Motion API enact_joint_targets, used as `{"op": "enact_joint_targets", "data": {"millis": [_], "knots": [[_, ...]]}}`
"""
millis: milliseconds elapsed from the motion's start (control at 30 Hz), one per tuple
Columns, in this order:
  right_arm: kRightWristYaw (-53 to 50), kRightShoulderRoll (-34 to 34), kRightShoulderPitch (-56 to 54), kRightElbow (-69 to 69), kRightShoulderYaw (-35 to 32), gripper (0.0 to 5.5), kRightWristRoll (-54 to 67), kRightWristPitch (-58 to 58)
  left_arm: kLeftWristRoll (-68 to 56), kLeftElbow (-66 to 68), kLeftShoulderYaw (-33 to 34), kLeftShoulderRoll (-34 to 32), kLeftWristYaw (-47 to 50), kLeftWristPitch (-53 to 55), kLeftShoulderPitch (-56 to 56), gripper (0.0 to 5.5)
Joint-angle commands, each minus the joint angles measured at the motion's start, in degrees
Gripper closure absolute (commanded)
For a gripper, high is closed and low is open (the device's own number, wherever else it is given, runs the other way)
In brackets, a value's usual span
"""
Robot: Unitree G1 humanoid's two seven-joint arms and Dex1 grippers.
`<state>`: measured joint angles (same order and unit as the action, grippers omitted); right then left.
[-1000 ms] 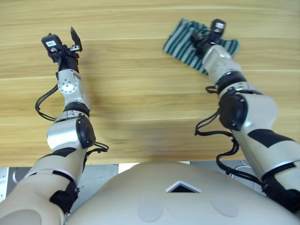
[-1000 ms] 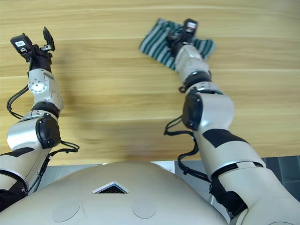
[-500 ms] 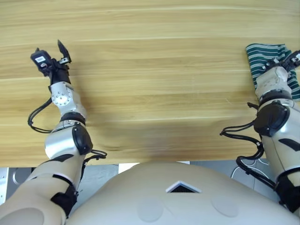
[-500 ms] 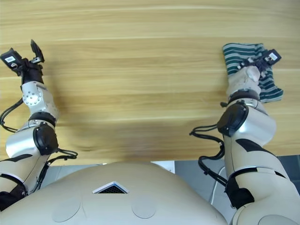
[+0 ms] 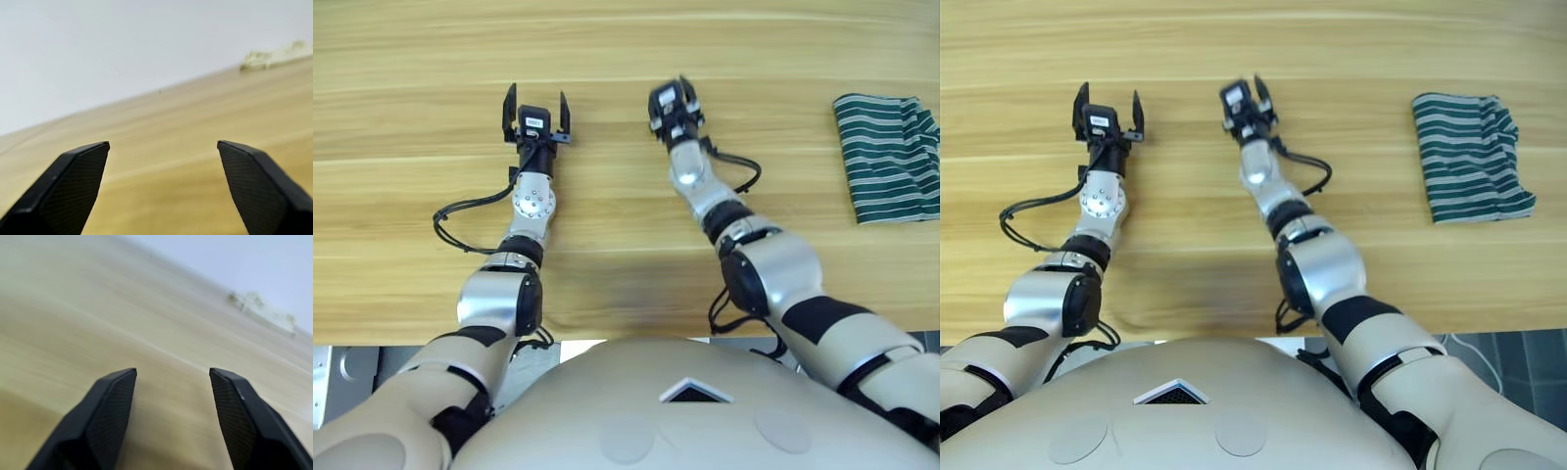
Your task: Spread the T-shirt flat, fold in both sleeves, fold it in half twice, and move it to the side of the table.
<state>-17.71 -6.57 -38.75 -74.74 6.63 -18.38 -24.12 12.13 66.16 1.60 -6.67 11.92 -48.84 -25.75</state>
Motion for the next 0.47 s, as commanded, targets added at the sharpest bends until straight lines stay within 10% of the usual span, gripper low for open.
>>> {"op": "enact_joint_targets", "data": {"millis": [33, 467], "knots": [[-3.09, 1.08, 6.99, 4.94, 2.8, 2.74, -2.2, -5.9, 1.89, -5.79, -2.93, 3.05, 1.2, -3.89, 7.25, 1.86], [-1.22, 3.58, 31.14, 35.78, 6.89, 2.44, -2.55, -13.12, -8.43, -27.19, -2.09, 2.96, -5.5, -1.7, 24.56, 2.34]]}}
